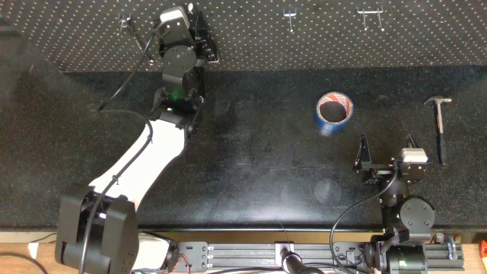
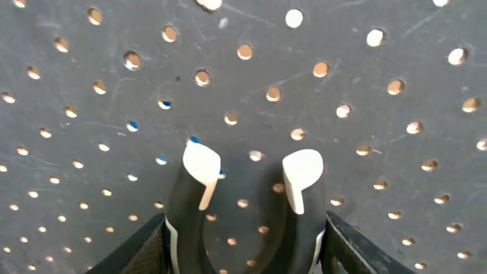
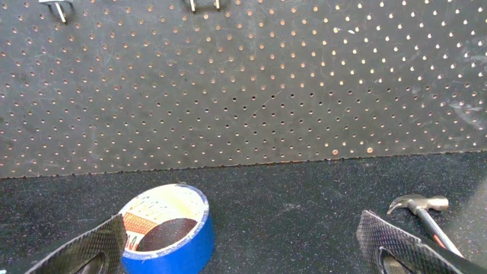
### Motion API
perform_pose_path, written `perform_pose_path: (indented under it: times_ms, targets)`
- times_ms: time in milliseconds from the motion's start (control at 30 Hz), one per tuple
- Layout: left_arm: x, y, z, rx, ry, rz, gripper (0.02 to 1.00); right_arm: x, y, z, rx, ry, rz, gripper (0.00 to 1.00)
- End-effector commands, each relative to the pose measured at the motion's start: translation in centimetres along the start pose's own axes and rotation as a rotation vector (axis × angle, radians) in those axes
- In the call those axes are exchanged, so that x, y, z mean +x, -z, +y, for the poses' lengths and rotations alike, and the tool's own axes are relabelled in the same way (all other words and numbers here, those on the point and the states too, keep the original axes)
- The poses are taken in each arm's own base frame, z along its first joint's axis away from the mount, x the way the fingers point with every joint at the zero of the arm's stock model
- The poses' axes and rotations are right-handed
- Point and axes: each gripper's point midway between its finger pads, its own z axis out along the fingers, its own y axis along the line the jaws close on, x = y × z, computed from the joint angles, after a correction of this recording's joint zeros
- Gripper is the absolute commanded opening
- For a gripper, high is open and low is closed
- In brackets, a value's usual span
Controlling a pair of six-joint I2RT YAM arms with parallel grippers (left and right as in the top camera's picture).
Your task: Place Tools Onto Pegboard
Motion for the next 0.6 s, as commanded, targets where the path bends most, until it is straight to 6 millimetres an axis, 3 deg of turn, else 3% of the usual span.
perform_pose_path:
  times_ms: [33,367,600]
  targets:
    - [-0.9,0.4,-1.1,0.058,-0.011,0.011,0.027,0.2,0.0,0.1,0.0,-0.014,0.0,0.993]
    - [2.4,-0.3,-1.0,0.065,-0.041,0.106,0.029,0.2,0.0,0.1,0.0,-0.014,0.0,0.991]
    - [3.1,-0.3,-0.8,0.058,-0.049,0.13,0.038,0.2,0.0,0.1,0.0,-0.014,0.0,0.991]
